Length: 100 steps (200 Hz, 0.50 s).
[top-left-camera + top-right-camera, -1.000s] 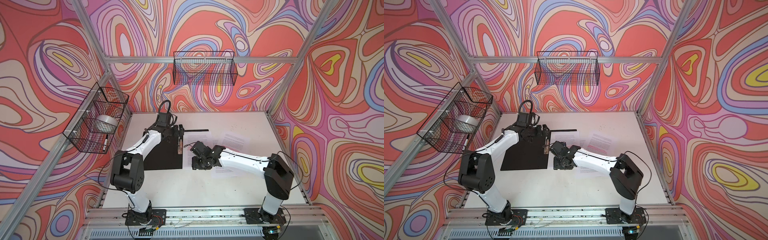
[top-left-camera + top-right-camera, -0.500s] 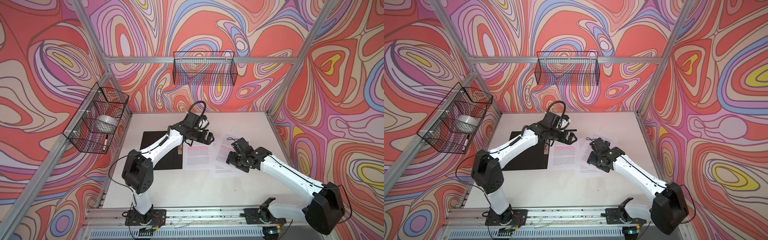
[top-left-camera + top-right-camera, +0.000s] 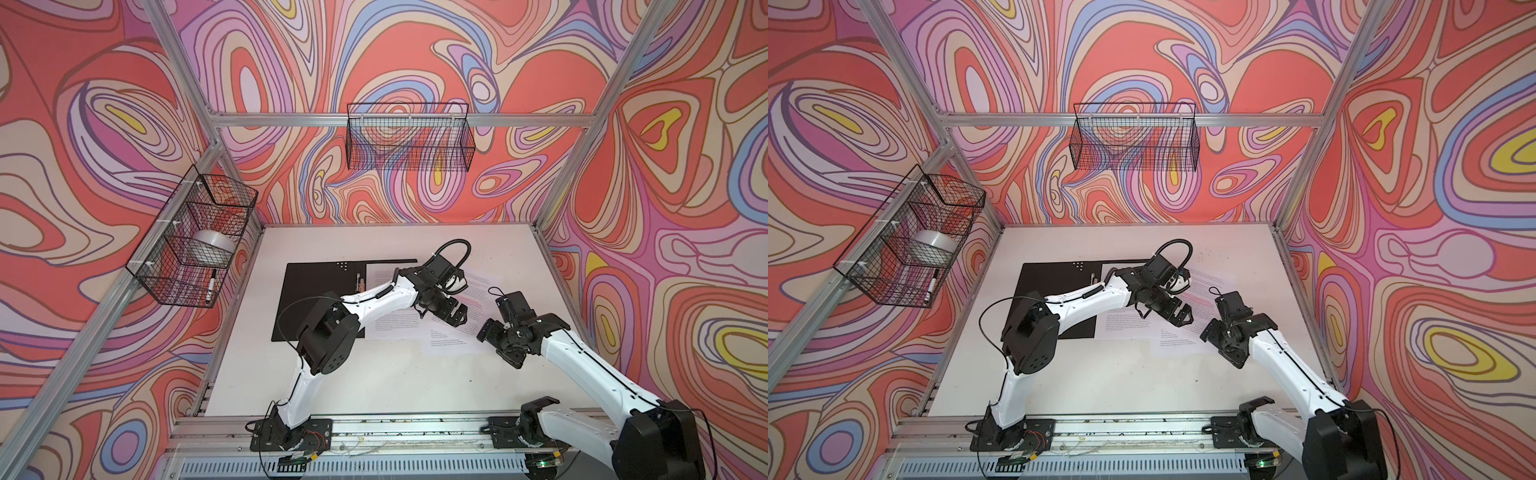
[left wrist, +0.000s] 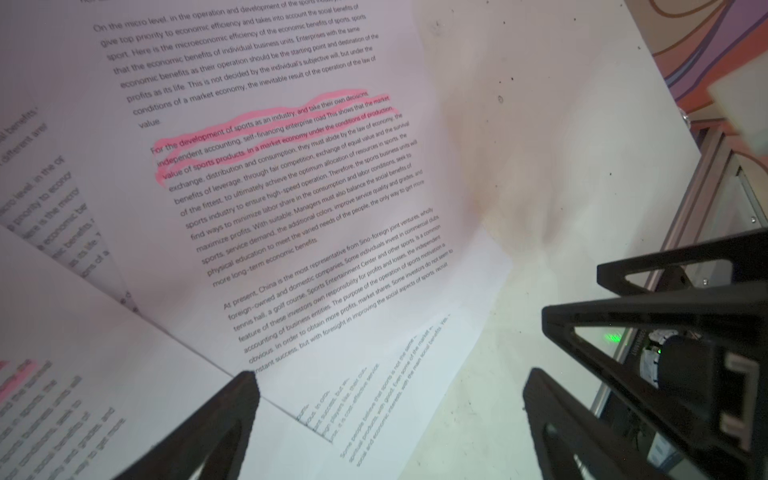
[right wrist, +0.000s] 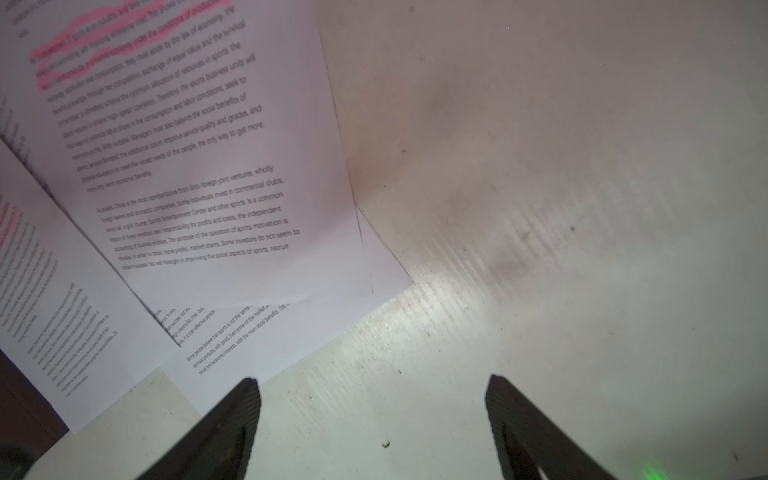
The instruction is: Put the files into the folder
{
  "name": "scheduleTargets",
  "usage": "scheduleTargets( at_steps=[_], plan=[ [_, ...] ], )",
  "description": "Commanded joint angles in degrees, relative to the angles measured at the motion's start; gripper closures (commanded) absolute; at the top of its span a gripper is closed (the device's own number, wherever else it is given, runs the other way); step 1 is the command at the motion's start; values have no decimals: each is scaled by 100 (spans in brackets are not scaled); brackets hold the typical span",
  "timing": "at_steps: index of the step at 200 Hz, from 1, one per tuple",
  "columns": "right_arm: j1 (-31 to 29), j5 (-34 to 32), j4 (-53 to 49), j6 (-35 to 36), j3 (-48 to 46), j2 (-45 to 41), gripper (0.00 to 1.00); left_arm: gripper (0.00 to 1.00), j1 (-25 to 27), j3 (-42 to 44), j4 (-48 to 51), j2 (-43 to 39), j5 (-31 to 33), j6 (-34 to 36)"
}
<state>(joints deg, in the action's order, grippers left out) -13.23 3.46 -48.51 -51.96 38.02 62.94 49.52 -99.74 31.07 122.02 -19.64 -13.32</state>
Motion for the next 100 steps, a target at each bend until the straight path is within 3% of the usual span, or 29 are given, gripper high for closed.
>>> scheduleTargets(
  at_steps=[1, 73, 100],
  plan=[
    [191, 385, 456, 48, -232, 98, 10, 0, -37, -133, 224, 262, 208, -101],
    [710, 1148, 1335, 38, -719, 569, 10, 0, -35, -567, 596, 836, -150, -320],
    [941, 1563, 1867, -61, -1003, 789, 10, 0, -33, -901, 905, 1087, -559, -347]
  ],
)
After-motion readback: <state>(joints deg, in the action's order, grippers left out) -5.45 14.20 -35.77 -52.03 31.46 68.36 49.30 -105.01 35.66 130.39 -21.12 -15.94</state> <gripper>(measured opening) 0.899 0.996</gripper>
